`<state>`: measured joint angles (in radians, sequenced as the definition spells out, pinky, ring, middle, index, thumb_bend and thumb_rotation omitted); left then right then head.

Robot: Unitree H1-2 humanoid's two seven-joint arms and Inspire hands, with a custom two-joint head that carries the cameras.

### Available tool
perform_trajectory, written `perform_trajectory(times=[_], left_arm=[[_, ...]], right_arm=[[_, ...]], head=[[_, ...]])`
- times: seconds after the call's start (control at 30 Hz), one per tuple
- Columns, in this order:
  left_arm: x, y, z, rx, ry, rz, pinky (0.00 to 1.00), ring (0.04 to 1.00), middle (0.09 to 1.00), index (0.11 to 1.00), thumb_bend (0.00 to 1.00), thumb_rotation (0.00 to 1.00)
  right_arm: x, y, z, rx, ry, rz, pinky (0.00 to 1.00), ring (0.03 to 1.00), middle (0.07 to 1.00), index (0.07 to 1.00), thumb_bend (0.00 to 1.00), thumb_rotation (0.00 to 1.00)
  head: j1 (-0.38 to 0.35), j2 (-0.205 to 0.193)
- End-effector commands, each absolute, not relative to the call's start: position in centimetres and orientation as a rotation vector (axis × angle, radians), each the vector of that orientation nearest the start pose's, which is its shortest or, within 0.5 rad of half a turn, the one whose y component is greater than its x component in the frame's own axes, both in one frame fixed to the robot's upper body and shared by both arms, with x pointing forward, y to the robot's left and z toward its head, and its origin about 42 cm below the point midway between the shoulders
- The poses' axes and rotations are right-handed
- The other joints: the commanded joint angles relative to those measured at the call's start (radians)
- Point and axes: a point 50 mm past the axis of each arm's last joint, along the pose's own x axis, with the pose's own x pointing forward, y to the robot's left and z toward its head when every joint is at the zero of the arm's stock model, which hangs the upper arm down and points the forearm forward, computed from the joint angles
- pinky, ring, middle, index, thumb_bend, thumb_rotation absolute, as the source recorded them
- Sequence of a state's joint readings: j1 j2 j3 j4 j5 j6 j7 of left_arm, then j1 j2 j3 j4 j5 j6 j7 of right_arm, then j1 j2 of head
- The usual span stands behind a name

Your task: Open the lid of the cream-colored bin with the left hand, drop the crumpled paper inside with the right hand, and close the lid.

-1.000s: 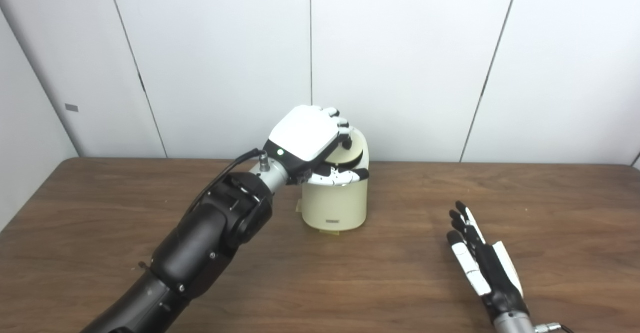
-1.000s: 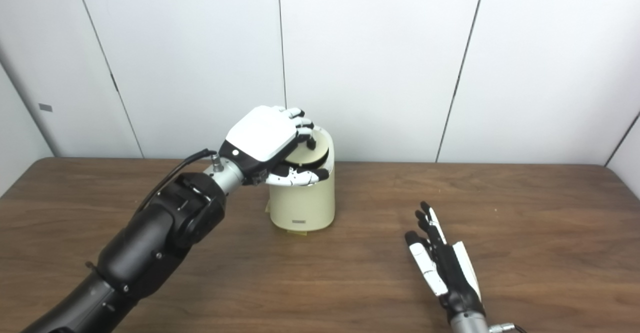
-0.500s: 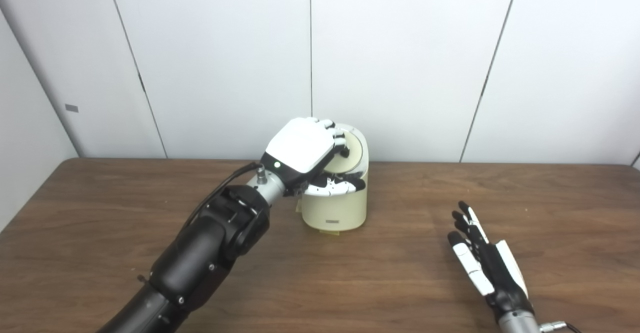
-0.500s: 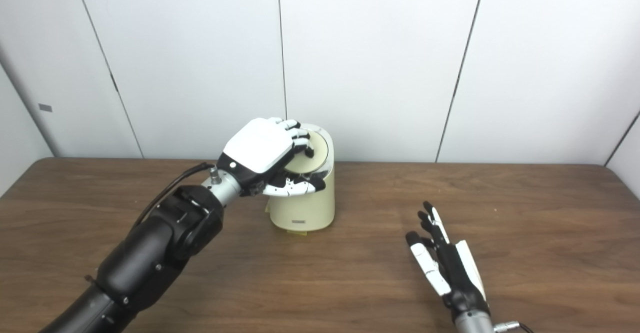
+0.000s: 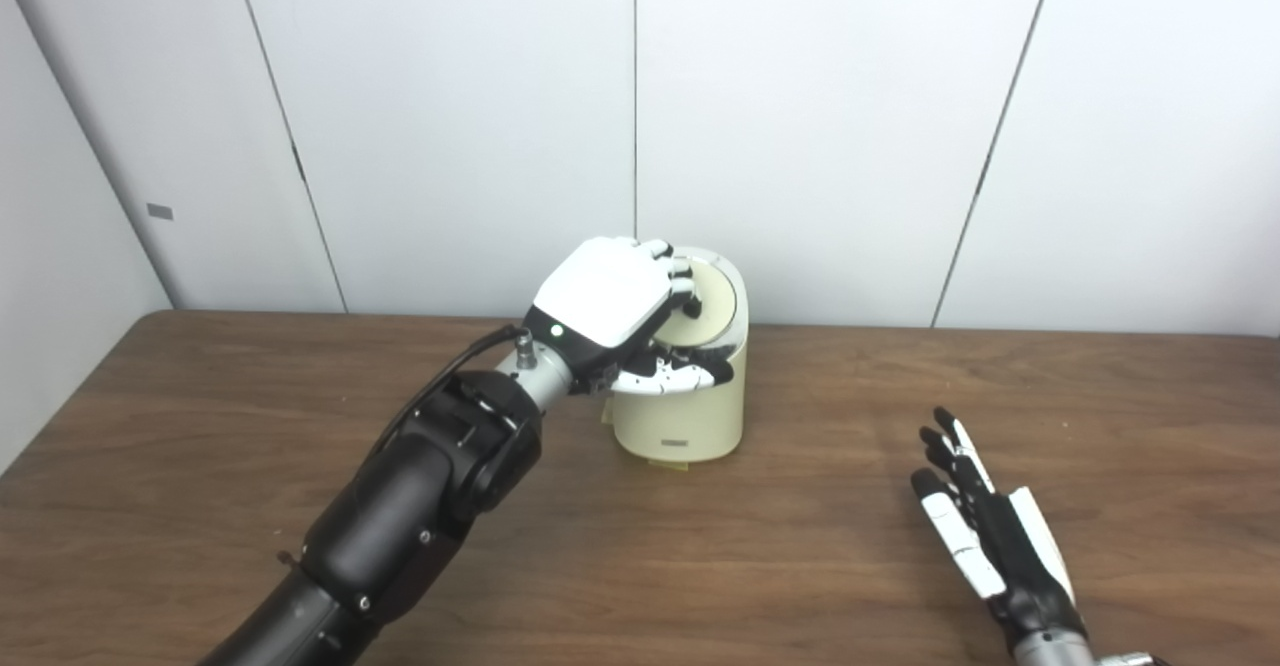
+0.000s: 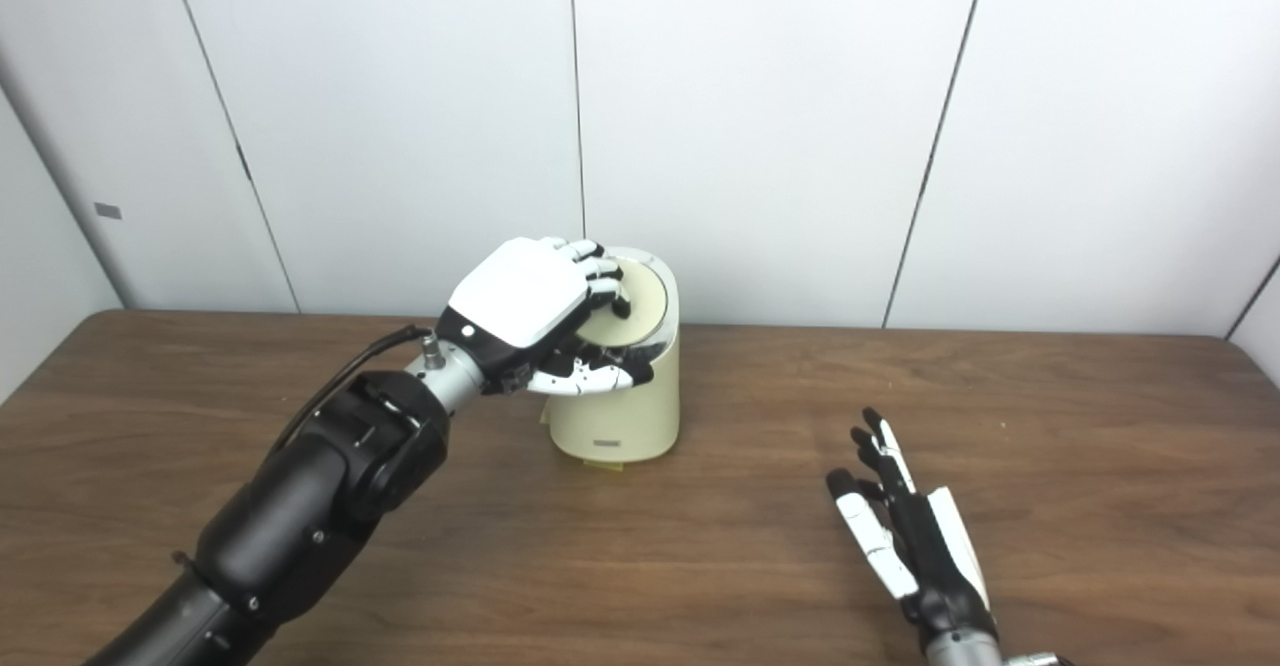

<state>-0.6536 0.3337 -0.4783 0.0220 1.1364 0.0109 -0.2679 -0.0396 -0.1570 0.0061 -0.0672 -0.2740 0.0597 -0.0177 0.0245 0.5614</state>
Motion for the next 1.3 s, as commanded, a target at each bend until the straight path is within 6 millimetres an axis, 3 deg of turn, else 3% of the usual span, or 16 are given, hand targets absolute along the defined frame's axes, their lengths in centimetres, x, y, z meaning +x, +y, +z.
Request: perform_trajectory(times=[0.0,0.17,0.43,0.6,0.8,0.87,1.07,1.17,1.27], left_arm=[[42.2,14.3,27.3,1.696,-0.602,-0.328,0.91,0.913,0.86,0.72,0.59,1.0],[41.8,13.6,26.3,1.737,-0.589,-0.37,0.96,0.94,0.884,0.736,0.59,1.0],[41.6,12.9,24.6,1.748,-0.58,-0.42,0.94,0.93,0.882,0.74,0.59,0.99],[41.6,13.6,25.5,1.657,-0.607,-0.378,0.92,0.912,0.868,0.742,0.58,0.96],[41.6,15.2,27.6,1.354,-0.644,-0.256,0.78,0.83,0.798,0.749,0.52,0.87],[41.3,16.0,28.5,1.228,-0.618,-0.22,0.72,0.797,0.79,0.762,0.49,0.88],[39.6,18.2,30.0,0.777,-0.563,-0.121,0.75,0.832,0.845,0.837,0.46,0.87],[38.6,19.2,29.5,0.592,-0.554,-0.07,0.78,0.836,0.853,0.858,0.42,0.85],[37.3,20.1,28.1,0.465,-0.504,-0.018,0.79,0.845,0.852,0.874,0.45,0.9]], right_arm=[[29.7,-26.8,13.3,-0.426,-0.06,-0.039,0.84,0.941,0.943,1.0,0.61,1.0],[29.6,-27.1,13.8,-0.391,-0.067,-0.038,0.87,0.95,0.942,1.0,0.63,1.0],[29.5,-27.5,14.5,-0.409,-0.07,-0.044,0.89,0.954,0.942,1.0,0.65,1.0],[29.6,-27.6,14.6,-0.39,-0.076,-0.051,0.88,0.95,0.942,1.0,0.64,1.0],[30.3,-27.6,15.3,-0.368,-0.098,-0.066,0.87,0.931,0.934,1.0,0.62,1.0],[30.6,-27.5,15.6,-0.357,-0.102,-0.069,0.87,0.927,0.934,1.0,0.62,1.0],[31.3,-27.2,16.2,-0.315,-0.119,-0.065,0.89,0.935,0.938,1.0,0.61,1.0],[31.7,-26.9,16.6,-0.282,-0.139,-0.052,0.91,0.944,0.944,1.0,0.59,1.0],[32.2,-26.4,17.2,-0.218,-0.16,-0.038,0.92,0.949,0.948,1.0,0.57,1.0]], head=[[-0.001,0.007],[-0.006,0.018],[-0.016,0.027],[-0.011,0.022],[-0.009,0.017],[-0.006,0.013],[-0.005,0.01],[-0.005,0.01],[-0.004,0.008]])
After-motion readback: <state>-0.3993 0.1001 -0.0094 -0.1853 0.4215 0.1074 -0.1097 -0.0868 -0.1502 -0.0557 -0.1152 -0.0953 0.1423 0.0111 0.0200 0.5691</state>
